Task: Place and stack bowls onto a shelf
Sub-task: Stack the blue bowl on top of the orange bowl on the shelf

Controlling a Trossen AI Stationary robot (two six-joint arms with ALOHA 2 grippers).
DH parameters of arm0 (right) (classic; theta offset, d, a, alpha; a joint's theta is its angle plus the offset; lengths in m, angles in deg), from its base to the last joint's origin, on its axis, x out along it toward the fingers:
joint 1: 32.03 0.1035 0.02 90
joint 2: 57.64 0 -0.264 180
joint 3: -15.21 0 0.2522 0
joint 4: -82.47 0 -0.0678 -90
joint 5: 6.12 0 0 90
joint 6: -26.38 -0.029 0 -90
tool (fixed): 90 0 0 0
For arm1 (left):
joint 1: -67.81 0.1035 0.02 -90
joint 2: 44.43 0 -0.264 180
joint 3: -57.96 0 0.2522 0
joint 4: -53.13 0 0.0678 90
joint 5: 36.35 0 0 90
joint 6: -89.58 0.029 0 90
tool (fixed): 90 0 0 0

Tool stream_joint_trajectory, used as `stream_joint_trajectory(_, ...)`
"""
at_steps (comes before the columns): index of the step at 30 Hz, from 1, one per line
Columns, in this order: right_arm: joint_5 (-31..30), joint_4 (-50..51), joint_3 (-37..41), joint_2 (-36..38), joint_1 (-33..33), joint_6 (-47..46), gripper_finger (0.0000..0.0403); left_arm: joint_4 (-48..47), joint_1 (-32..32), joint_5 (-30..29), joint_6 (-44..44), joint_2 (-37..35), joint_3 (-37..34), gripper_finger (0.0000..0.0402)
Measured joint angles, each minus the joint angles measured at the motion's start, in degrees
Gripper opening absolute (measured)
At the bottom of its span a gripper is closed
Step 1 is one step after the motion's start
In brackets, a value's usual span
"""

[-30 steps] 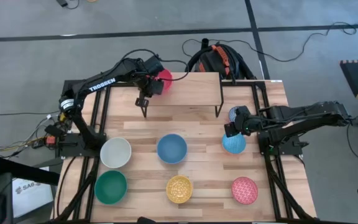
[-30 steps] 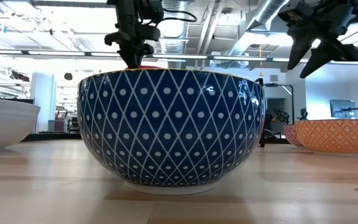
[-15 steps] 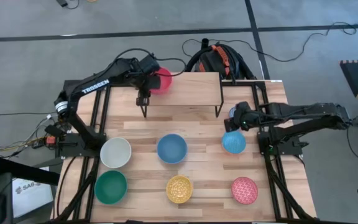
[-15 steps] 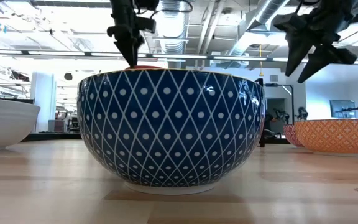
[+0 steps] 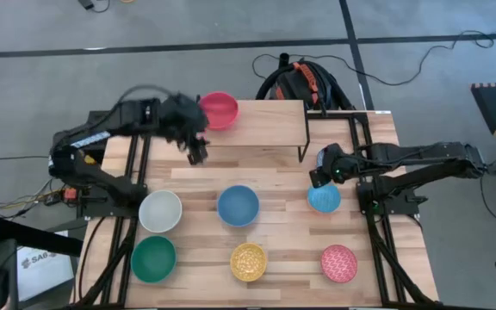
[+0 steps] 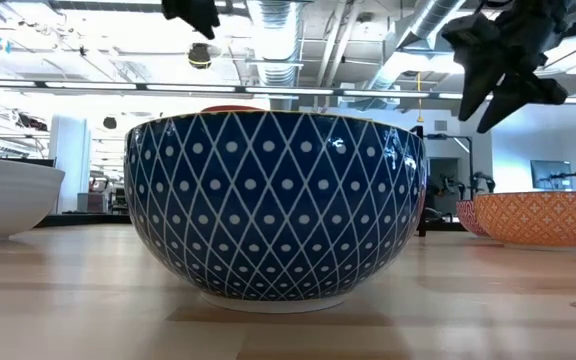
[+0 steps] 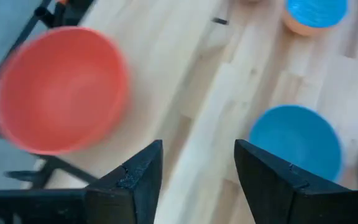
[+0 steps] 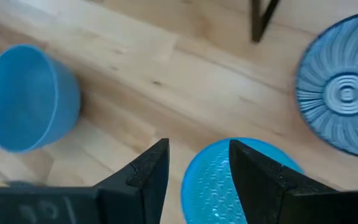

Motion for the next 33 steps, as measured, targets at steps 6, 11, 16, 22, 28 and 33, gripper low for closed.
stream_joint_trajectory(6, 0.3, -9.1, 0.0, -4.1, 3.6, 0.3, 0.0194, 1.3, -13.5, -10.2, -18.9, 0.3, -2.6, 0.0183)
stream_joint_trajectory(11, 1.6, -21.1, 0.0, -11.3, 5.1, 1.8, 0.0188, 1.0, -21.6, -16.4, -38.4, 0.9, -2.8, 0.0183)
stream_joint_trajectory(16, 3.1, -32.7, -0.7, -20.1, 5.0, 3.7, 0.0175, -1.5, -28.2, -22.8, -50.3, 0.9, -2.8, 0.0183)
stream_joint_trajectory(22, 3.2, -35.6, -6.7, -31.0, 4.9, 4.8, 0.0176, -11.2, -32.7, -23.0, -62.5, 0.8, -3.4, 0.0183)
stream_joint_trajectory(28, 3.0, -36.4, -13.3, -40.3, 4.2, 5.0, 0.0205, -16.2, -35.8, -19.0, -68.6, 0.8, -5.3, 0.0183)
stream_joint_trajectory(33, 2.9, -35.6, -16.3, -46.6, 3.6, 1.6, 0.0218, -15.5, -36.7, -15.0, -69.8, 0.9, -10.2, 0.0183)
